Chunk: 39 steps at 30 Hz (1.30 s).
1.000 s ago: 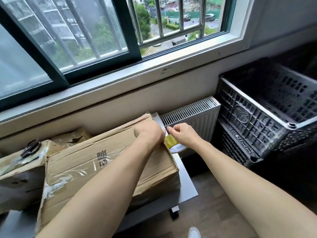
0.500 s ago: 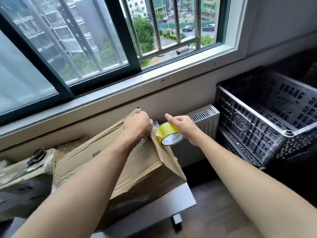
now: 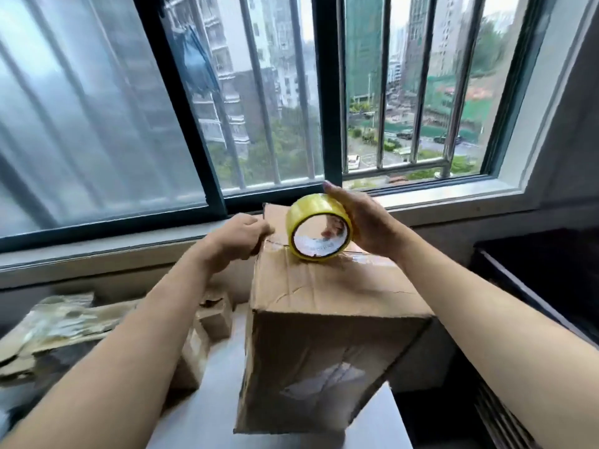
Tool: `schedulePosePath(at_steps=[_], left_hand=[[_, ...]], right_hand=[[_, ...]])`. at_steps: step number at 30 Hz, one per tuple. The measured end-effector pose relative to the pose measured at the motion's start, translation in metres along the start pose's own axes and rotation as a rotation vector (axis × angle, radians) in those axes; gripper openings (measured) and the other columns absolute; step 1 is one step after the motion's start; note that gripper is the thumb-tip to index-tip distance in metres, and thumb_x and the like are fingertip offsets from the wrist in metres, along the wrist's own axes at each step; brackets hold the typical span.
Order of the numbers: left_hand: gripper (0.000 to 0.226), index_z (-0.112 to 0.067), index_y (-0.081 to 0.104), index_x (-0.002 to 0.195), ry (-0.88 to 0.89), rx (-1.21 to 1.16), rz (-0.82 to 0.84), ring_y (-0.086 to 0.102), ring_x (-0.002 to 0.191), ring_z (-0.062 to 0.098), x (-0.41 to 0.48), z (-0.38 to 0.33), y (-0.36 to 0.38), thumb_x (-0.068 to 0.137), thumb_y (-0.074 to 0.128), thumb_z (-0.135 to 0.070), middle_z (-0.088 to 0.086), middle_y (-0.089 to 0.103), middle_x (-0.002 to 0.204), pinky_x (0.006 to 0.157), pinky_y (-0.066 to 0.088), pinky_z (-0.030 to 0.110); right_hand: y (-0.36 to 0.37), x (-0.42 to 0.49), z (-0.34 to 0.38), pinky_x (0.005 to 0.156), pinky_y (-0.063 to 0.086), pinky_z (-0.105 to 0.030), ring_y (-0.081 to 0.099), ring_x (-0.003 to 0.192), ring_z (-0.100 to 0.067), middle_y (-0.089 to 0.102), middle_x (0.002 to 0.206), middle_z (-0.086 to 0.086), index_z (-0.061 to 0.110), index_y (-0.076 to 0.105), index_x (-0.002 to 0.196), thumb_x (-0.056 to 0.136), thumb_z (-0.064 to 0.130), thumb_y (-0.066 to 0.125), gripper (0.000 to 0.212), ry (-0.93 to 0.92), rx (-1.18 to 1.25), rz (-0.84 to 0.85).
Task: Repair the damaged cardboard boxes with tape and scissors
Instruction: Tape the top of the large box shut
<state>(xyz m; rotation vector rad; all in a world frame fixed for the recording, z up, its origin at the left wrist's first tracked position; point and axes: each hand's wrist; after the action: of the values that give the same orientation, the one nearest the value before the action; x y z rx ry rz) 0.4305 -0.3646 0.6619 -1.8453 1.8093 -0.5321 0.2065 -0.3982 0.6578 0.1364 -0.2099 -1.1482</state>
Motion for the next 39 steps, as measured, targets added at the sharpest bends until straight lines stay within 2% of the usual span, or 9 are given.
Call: schedulePosePath(at_steps=[5, 11, 16, 20, 23, 27, 31, 35, 39], left_hand=[[0.025, -0.015, 0.053, 0.076, -0.105, -0.135, 0.010, 0.037, 0.054, 0.016, -0.018, 0.061, -0.051, 0.100, 0.050, -0.019, 0.005, 0.042, 0.062, 0.052, 0.028, 0.029], [0.023, -0.012, 0.055, 0.080, -0.172, -0.146, -0.011, 0.034, 0.037, 0.009, -0.026, 0.111, -0.100, 0.100, 0.046, -0.017, 0.000, 0.040, 0.053, 0.037, 0.026, 0.017], [0.025, -0.012, 0.049, 0.084, -0.191, 0.208, -0.073, 0.048, 0.061, 0.021, -0.013, 0.130, -0.116, 0.094, 0.055, -0.035, 0.007, 0.053, 0.078, 0.050, 0.037, 0.024], [0.024, -0.012, 0.055, 0.109, -0.008, 0.245, -0.316, 0.056, 0.106, 0.031, 0.004, 0.127, -0.112, 0.099, 0.046, -0.032, 0.012, 0.060, 0.115, 0.090, 0.047, 0.040], [0.017, -0.019, 0.061, 0.094, 0.070, 0.212, -0.227, 0.062, 0.096, 0.024, 0.008, 0.135, -0.102, 0.097, 0.046, -0.027, 0.000, 0.068, 0.099, 0.079, 0.049, 0.036], [0.020, -0.019, 0.070, 0.101, 0.066, 0.228, -0.191, 0.062, 0.098, 0.022, 0.003, 0.137, -0.103, 0.094, 0.052, -0.023, 0.000, 0.071, 0.105, 0.083, 0.050, 0.035], [0.015, -0.021, 0.062, 0.080, 0.054, 0.223, -0.196, 0.060, 0.093, 0.025, -0.004, 0.134, -0.099, 0.092, 0.052, -0.021, 0.003, 0.071, 0.101, 0.080, 0.048, 0.033], [0.018, -0.041, 0.060, 0.095, 0.064, 0.299, -0.233, 0.061, 0.101, 0.020, 0.002, 0.142, -0.094, 0.082, 0.047, -0.039, -0.008, 0.068, 0.108, 0.087, 0.051, 0.036], [0.020, -0.035, 0.060, 0.106, 0.000, 0.457, -0.277, 0.059, 0.111, 0.024, 0.005, 0.146, -0.093, 0.097, 0.042, -0.039, -0.006, 0.064, 0.114, 0.084, 0.046, 0.035]], right_hand=[[0.073, 0.024, -0.020, 0.051, 0.042, -0.027, 0.044, 0.048, -0.019, 0.048, 0.054, -0.007, 0.013, 0.056, 0.062, 0.095, 0.043, 0.062, 0.045, 0.009, -0.163, 0.097], [0.147, 0.042, -0.038, 0.051, 0.044, -0.023, 0.045, 0.048, -0.015, 0.048, 0.053, -0.002, 0.014, 0.057, 0.062, 0.101, 0.041, 0.054, 0.047, 0.020, -0.252, 0.179], [0.180, 0.053, -0.052, 0.048, 0.044, -0.022, 0.044, 0.045, -0.015, 0.046, 0.054, -0.005, 0.013, 0.051, 0.061, 0.101, 0.043, 0.053, 0.050, 0.001, -0.327, 0.144], [0.193, 0.065, -0.055, 0.051, 0.029, -0.029, 0.035, 0.046, -0.016, 0.037, 0.054, -0.004, 0.015, 0.045, 0.062, 0.097, 0.044, 0.058, 0.048, -0.032, -0.339, 0.155], [0.191, 0.074, -0.051, 0.052, 0.026, -0.032, 0.034, 0.051, -0.018, 0.037, 0.060, -0.006, 0.010, 0.050, 0.068, 0.094, 0.045, 0.064, 0.046, -0.047, -0.327, 0.169], [0.197, 0.078, -0.057, 0.054, 0.028, -0.031, 0.034, 0.061, -0.025, 0.043, 0.074, -0.013, 0.003, 0.059, 0.083, 0.086, 0.056, 0.068, 0.054, -0.043, -0.358, 0.222], [0.191, 0.081, -0.065, 0.057, 0.040, -0.030, 0.041, 0.054, -0.025, 0.042, 0.062, -0.012, 0.008, 0.051, 0.068, 0.084, 0.061, 0.068, 0.058, 0.040, -0.353, 0.175], [0.192, 0.081, -0.074, 0.064, 0.035, -0.039, 0.037, 0.063, -0.030, 0.039, 0.071, -0.012, 0.010, 0.048, 0.068, 0.065, 0.076, 0.074, 0.071, 0.086, -0.365, 0.109], [0.187, 0.082, -0.058, 0.045, 0.022, -0.028, 0.027, 0.039, -0.018, 0.032, 0.046, -0.003, 0.014, 0.038, 0.053, 0.091, 0.050, 0.066, 0.060, -0.024, -0.544, 0.139]])
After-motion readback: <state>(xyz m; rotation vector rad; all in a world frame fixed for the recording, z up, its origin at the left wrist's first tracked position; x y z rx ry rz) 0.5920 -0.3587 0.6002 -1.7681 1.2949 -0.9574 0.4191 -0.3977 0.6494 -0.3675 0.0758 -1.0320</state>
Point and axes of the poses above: each hand's wrist, its own x-axis towards the middle knuckle, its own y-axis out of the palm, z = x × y
